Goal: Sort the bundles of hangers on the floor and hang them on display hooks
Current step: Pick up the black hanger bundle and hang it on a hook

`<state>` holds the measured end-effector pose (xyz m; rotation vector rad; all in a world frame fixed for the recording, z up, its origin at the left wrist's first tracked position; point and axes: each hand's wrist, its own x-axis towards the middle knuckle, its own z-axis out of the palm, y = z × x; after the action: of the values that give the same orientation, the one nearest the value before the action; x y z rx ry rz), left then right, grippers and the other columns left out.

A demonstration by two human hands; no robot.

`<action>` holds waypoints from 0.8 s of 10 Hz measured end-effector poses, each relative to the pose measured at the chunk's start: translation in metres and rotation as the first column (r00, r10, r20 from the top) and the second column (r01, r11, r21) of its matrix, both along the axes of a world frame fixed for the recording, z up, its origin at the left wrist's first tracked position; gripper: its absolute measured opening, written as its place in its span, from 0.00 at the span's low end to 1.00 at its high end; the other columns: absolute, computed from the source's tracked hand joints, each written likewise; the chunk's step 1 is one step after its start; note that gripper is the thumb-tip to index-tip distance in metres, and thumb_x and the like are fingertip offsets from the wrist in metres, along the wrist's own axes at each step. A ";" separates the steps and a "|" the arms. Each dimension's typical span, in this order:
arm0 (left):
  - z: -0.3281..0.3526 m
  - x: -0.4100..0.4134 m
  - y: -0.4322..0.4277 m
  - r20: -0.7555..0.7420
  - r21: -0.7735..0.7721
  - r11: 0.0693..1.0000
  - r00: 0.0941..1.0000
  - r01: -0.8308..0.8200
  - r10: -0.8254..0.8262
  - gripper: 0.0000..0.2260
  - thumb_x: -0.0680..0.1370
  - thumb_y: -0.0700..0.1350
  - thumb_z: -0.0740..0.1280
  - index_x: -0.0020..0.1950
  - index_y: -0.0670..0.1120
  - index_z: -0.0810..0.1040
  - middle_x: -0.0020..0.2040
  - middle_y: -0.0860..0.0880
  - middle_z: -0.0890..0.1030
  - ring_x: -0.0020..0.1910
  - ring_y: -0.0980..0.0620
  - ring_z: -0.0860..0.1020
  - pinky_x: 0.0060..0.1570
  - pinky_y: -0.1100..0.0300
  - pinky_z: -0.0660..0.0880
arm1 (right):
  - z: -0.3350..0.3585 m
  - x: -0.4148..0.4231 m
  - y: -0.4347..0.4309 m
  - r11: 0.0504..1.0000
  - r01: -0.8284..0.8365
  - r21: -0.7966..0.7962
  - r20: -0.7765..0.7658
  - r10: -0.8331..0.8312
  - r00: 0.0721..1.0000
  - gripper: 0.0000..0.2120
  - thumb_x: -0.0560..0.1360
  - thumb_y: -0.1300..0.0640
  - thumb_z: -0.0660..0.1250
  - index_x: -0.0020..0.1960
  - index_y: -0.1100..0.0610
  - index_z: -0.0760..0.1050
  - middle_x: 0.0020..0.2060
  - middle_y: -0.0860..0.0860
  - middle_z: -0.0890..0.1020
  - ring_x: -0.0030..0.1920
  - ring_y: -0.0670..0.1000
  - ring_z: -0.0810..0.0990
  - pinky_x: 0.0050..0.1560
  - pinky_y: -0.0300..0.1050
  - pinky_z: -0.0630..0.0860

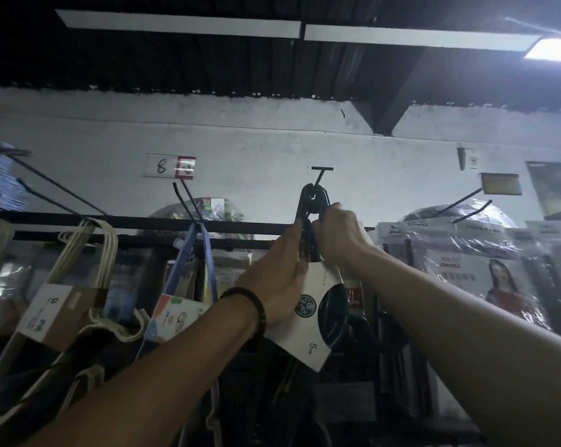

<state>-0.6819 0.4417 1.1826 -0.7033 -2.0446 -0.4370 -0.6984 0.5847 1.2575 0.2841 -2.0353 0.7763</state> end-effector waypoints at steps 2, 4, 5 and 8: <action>-0.004 -0.026 -0.003 0.008 -0.172 0.909 0.922 -0.381 0.388 0.36 0.84 0.58 0.56 0.84 0.52 0.38 0.85 0.53 0.48 0.76 0.39 0.67 0.70 0.40 0.70 | -0.001 -0.030 -0.007 0.993 0.013 0.118 0.099 -0.025 0.995 0.12 0.83 0.60 0.62 0.63 0.65 0.74 0.54 0.62 0.80 0.58 0.63 0.81 0.46 0.49 0.71; -0.024 -0.031 -0.005 0.010 -0.330 0.792 0.837 -0.513 0.547 0.41 0.78 0.54 0.66 0.83 0.51 0.43 0.84 0.47 0.54 0.82 0.41 0.54 0.75 0.36 0.62 | -0.015 -0.060 -0.011 0.975 0.007 0.224 0.250 -0.064 0.966 0.26 0.80 0.55 0.67 0.73 0.66 0.69 0.70 0.64 0.73 0.69 0.65 0.74 0.63 0.57 0.73; -0.034 -0.021 -0.008 -0.017 -0.415 0.719 0.795 -0.557 0.606 0.38 0.78 0.55 0.64 0.83 0.47 0.50 0.84 0.46 0.53 0.83 0.41 0.50 0.77 0.36 0.58 | -0.029 -0.043 -0.016 0.970 0.019 0.241 0.276 -0.087 0.957 0.39 0.80 0.52 0.69 0.79 0.69 0.53 0.72 0.66 0.64 0.69 0.66 0.69 0.65 0.57 0.74; -0.116 0.081 -0.054 -0.225 0.021 0.824 0.800 -0.566 0.556 0.10 0.79 0.54 0.64 0.51 0.52 0.84 0.48 0.53 0.82 0.48 0.49 0.78 0.48 0.53 0.76 | -0.095 0.041 -0.030 0.882 -0.391 0.262 -0.101 0.428 0.898 0.07 0.80 0.60 0.66 0.57 0.56 0.76 0.49 0.51 0.79 0.45 0.50 0.78 0.40 0.39 0.77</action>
<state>-0.6009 0.3878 1.0665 -0.1308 -1.9348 0.0397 -0.6576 0.5544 1.1622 0.9123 -1.9390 0.7355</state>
